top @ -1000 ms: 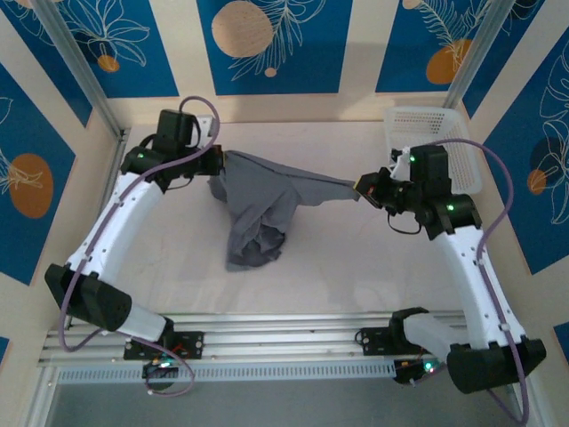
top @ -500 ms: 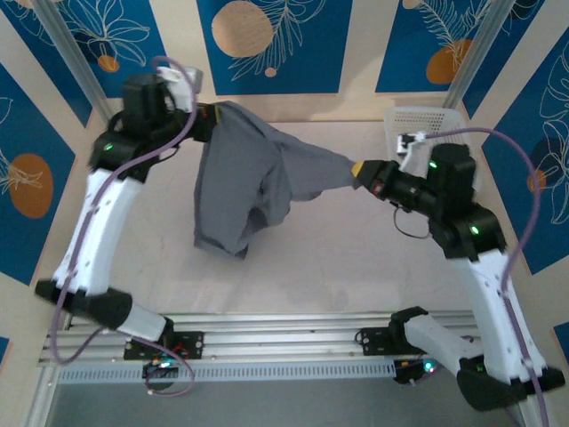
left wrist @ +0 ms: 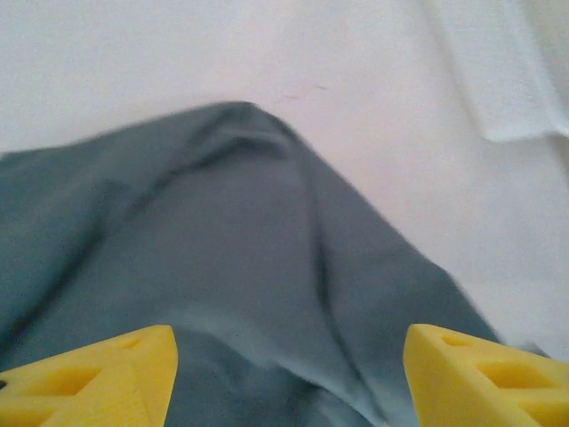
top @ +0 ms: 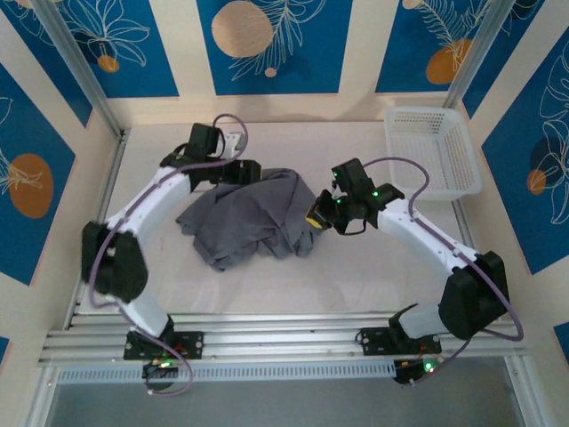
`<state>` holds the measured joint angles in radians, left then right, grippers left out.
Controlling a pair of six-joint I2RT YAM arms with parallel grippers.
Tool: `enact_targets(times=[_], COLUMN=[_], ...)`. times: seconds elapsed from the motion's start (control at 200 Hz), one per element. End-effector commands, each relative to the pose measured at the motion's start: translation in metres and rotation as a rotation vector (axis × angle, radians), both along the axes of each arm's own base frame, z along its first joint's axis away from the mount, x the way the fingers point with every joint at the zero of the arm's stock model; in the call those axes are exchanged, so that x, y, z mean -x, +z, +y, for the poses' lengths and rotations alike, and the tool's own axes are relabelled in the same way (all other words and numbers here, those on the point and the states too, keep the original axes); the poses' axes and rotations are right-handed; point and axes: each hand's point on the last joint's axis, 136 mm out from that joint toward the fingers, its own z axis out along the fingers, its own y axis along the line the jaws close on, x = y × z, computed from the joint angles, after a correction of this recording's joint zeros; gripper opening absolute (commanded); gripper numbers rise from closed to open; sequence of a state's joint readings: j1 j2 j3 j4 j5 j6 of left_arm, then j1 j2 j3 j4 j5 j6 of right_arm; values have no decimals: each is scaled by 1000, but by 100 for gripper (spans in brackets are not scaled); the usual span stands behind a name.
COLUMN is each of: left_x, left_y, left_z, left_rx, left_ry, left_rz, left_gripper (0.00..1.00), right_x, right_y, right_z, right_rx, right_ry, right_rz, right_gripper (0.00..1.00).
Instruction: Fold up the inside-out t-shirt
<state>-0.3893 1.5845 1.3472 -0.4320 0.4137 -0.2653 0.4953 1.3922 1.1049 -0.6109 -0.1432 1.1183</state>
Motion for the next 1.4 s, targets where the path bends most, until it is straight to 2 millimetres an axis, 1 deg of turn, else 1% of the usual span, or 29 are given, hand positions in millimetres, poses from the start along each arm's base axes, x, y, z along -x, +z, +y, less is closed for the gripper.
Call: enact_targets(times=[0.0,0.055,0.125,0.205,0.265,0.29,0.345,0.395,0.435,0.47,0.565,0.6,0.64,0.68,0.69,0.7,0.72,0.725,0.735,0.745,0.765,0.84,0.995,1.105,1.16,1.22,1.275,1.355,1.395], left_x=[69,98,121,125,118,111,94,73,63,58,57,57,55,51,51,50,48,47,46,46,45,42,34,30,31,33,36,49,56], left_y=[16,-5,-28,-52,-75,-85,-109,-128,-141,-150,-167,-174,-181,-186,-188,-189,-190,-191,-191,-192,-192,-190,-179,-171,-168,-165,-160,-147,-137], left_z=[-51,-66,-80,-87,-86,-84,-70,-47,-30,-19,-5,3,17,30,33,35,40,41,43,45,49,56,67,68,66,56,38,1,-14], left_rx=[119,100,91,46,-44,-97,-239,-396,-492,-555,-674,-738,-827,-910,-928,-943,-966,-968,-976,-981,-990,-975,-887,-826,-809,-758,-670,-477,-387], left_ry=[-262,-355,-430,-443,-417,-396,-315,-186,-120,-94,-127,-132,-115,-92,-84,-77,-62,-56,-49,-41,-24,13,79,84,78,32,-24,-158,-208], left_rz=[-111,-133,-150,-157,-138,-129,-94,-58,-18,6,7,19,38,51,55,57,63,64,67,71,75,82,87,87,83,75,58,1,-32], left_gripper=[75,82,85,89,91,91,91,93,96,96,94,92,87,76,71,67,53,42,32,19,0,0,0,0,0,0,0,15,25], right_x=[-12,-15,-17,-19,-20,-21,-23,-25,-25,-24,-23,-23,-23,-23,-23,-23,-23,-22,-22,-22,-22,-19,-9,-2,0,0,-3,-9,-11], right_y=[12,15,18,22,25,25,26,27,26,24,18,16,14,13,12,11,11,11,11,10,10,5,-8,-15,-16,-13,-9,-7,-9], right_z=[-1,-1,1,-1,-8,-12,-22,-33,-40,-46,-62,-67,-71,-75,-76,-76,-78,-79,-80,-81,-82,-92,-113,-125,-128,-126,-120,-102,-92], right_rx=[-21,-42,-78,-94,-89,-82,-80,-83,-84,-87,-99,-106,-115,-117,-116,-115,-113,-112,-111,-109,-106,-82,-69,-85,-98,-111,-130,-166,-177], right_ry=[-69,-70,-60,-64,-85,-103,-142,-179,-203,-223,-273,-288,-298,-307,-310,-311,-316,-316,-318,-322,-322,-340,-386,-421,-433,-425,-398,-336,-296], right_rz=[-11,-9,2,11,7,10,3,2,11,23,56,63,69,72,75,78,78,79,79,81,81,93,123,126,124,102,70,49,50], right_gripper=[0,0,0,0,0,0,0,0,1,1,0,0,0,0,0,0,0,0,0,0,0,0,0,0,0,0,0,0,0])
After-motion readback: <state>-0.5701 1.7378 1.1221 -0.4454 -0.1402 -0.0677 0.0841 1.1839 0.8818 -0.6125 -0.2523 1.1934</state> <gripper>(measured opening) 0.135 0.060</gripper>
